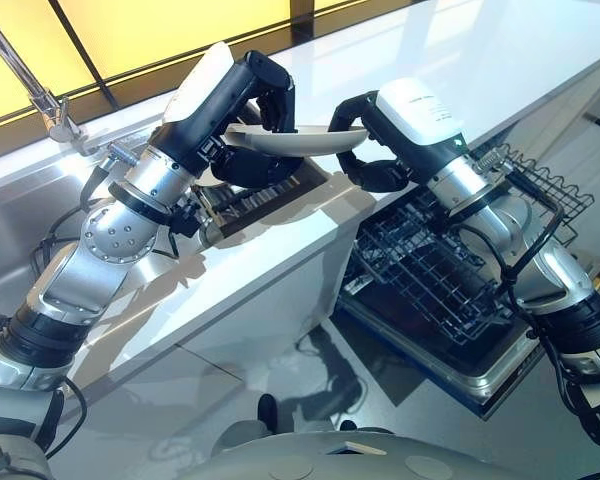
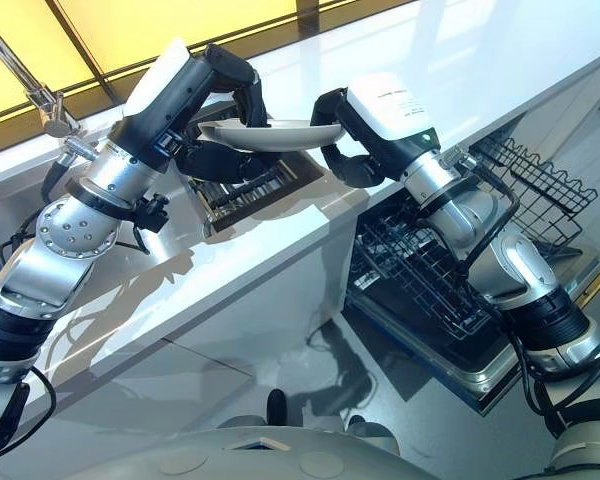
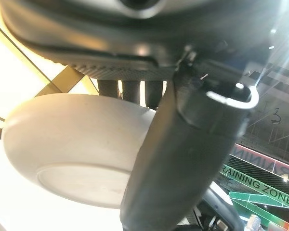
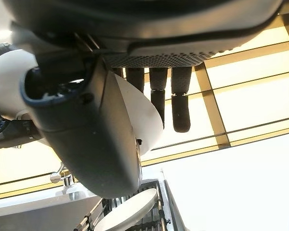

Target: Pick up plates and place into dishwasher.

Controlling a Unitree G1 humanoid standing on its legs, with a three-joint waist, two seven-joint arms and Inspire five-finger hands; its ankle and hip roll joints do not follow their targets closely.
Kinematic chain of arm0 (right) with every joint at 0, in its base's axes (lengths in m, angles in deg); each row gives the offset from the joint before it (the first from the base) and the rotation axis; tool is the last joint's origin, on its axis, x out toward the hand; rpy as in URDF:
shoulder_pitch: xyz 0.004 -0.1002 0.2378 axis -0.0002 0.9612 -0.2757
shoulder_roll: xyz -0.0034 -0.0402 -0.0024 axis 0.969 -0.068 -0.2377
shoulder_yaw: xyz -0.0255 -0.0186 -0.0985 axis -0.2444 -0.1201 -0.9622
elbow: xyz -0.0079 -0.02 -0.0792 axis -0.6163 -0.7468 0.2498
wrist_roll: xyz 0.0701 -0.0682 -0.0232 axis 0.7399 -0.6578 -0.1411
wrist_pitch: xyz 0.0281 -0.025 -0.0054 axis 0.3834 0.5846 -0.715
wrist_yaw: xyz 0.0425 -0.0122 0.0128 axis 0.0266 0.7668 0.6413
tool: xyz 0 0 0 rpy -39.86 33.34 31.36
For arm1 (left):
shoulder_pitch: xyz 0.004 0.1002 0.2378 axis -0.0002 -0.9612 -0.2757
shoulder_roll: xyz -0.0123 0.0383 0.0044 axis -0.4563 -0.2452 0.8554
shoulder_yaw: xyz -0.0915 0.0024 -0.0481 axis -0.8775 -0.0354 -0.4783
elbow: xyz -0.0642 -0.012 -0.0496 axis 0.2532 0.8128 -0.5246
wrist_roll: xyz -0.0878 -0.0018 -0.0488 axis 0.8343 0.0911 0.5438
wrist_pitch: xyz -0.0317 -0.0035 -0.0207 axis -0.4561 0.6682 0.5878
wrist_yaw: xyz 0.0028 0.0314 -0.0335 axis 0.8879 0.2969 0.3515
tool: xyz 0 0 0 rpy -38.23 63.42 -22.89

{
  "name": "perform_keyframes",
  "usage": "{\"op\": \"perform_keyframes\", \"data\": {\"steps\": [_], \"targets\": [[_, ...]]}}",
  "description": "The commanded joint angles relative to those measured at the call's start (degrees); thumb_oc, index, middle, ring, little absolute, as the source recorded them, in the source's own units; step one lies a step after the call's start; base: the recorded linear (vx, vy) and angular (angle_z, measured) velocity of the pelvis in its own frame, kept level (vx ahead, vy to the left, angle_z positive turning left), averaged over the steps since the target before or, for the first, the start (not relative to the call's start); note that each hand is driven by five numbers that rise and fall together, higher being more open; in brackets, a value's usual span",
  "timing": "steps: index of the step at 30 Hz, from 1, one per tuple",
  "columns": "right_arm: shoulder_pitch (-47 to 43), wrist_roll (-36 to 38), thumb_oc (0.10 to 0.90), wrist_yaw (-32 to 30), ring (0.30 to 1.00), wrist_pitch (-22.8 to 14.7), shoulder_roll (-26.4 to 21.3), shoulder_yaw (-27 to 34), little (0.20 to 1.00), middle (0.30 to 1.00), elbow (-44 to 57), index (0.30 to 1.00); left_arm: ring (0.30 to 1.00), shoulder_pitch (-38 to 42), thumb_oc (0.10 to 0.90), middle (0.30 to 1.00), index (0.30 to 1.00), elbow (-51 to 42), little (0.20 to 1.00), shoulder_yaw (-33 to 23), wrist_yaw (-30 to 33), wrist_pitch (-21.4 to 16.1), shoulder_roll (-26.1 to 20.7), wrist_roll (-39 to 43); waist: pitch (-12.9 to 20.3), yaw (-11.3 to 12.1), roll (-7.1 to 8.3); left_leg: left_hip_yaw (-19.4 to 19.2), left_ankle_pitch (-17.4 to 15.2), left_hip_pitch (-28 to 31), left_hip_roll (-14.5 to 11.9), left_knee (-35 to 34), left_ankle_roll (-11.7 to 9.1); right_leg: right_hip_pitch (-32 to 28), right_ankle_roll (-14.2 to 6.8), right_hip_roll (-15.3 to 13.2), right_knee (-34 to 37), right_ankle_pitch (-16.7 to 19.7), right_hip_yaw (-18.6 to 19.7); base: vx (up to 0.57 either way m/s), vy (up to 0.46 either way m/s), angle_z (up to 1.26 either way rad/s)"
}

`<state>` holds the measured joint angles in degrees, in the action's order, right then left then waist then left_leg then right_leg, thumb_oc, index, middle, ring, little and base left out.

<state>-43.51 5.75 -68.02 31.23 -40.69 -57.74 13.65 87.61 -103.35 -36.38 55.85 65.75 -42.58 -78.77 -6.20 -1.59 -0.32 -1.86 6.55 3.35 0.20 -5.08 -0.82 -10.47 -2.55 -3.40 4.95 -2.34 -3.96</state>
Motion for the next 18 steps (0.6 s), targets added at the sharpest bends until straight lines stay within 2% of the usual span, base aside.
{"op": "perform_keyframes", "data": {"steps": [1, 12, 18], "targets": [[0.4, -1.0, 0.100, -2.9, 0.300, -1.0, 1.3, 4.5, 0.200, 0.300, 1.7, 0.300, 0.900, 4.4, 0.800, 0.900, 0.900, -1.5, 0.900, -6.0, 7.8, -5.9, 1.1, 0.0, 6.3, 0.1, 1.10, -0.5, -7.0, 3.2, 4.1, 0.1, 1.9, 5.7, -3.0, 1.1, -2.8, 4.6, 0.1, -0.03, 0.012, -0.05], [2.6, -1.2, 0.100, -4.2, 0.300, -3.0, 0.5, 7.6, 0.200, 0.300, 1.0, 0.300, 0.900, 2.4, 0.800, 0.900, 0.900, 1.0, 0.900, -9.1, 11.7, -4.2, 1.0, -2.3, 6.4, 0.1, 1.27, 0.2, -6.9, 3.2, 4.4, 0.1, 2.0, 5.9, -2.9, 1.3, -2.9, 4.7, 0.8, -0.02, -0.003, 0.00], [3.2, -2.0, 0.100, -4.2, 0.300, -3.6, 0.4, 8.4, 0.200, 0.300, 0.1, 0.300, 0.900, 0.4, 0.800, 0.900, 0.900, 2.5, 0.900, -11.4, 13.4, -5.2, 0.4, -3.8, 6.6, 0.4, 1.22, 0.5, -6.8, 3.2, 4.4, 0.1, 2.0, 5.7, -2.8, 1.4, -2.5, 4.9, 1.2, -0.01, 0.000, 0.00]]}}
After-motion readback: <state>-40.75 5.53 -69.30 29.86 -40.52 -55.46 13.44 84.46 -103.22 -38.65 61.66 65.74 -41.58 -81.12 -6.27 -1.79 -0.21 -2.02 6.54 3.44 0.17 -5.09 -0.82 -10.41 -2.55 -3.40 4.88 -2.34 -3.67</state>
